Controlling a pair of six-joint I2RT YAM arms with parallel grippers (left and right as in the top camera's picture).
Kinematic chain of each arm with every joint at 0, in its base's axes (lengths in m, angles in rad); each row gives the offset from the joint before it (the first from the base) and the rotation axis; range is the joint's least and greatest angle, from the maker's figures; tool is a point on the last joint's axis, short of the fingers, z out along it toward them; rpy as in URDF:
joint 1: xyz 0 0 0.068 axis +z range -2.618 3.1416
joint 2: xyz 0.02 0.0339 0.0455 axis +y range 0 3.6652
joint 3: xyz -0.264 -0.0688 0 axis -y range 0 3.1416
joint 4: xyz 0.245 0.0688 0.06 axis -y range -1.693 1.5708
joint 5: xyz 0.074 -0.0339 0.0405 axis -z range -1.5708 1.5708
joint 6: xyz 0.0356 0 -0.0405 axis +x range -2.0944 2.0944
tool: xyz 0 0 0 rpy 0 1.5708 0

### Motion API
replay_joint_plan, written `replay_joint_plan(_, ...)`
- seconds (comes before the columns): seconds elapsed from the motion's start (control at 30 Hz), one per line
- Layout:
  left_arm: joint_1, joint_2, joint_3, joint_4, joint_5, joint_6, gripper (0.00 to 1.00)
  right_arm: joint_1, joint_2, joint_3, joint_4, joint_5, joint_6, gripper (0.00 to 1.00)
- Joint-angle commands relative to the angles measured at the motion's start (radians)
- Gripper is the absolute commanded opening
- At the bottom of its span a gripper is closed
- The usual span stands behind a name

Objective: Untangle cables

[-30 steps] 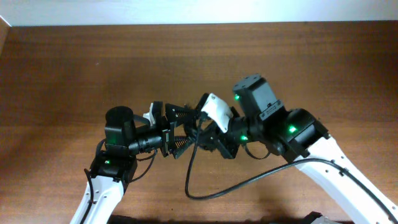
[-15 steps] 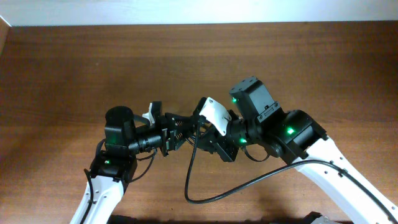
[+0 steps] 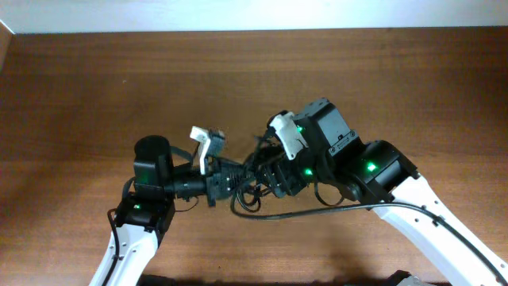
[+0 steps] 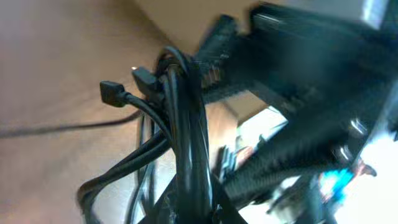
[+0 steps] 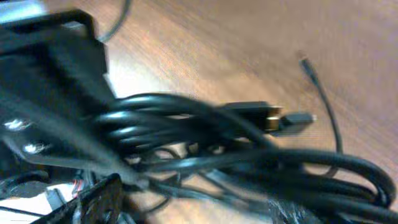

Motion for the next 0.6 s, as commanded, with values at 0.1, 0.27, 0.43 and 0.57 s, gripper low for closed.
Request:
replay_joint_plan(0.1,-0.004,-0.006,0.008,0.000,0.127,0.454,0.00,-0.100,-0.090,0.029,-0.018,0.032,0.187,0.74)
replay_joint_plan(0.27,-0.004,-0.006,0.008,0.119,0.138,0.415,0.00,-0.100,-0.094,0.029,-0.001,0.120,0.208,0.74)
replay_joint_plan(0.43,-0.004,-0.006,0.008,0.698,0.213,-0.028,0.00,-0.109,-0.089,0.028,-0.093,0.348,0.208,0.74)
replay_joint_plan(0.57,-0.003,-0.006,0.008,0.896,0.168,-0.204,0.00,-0.234,-0.091,0.028,-0.265,0.344,0.230,0.66)
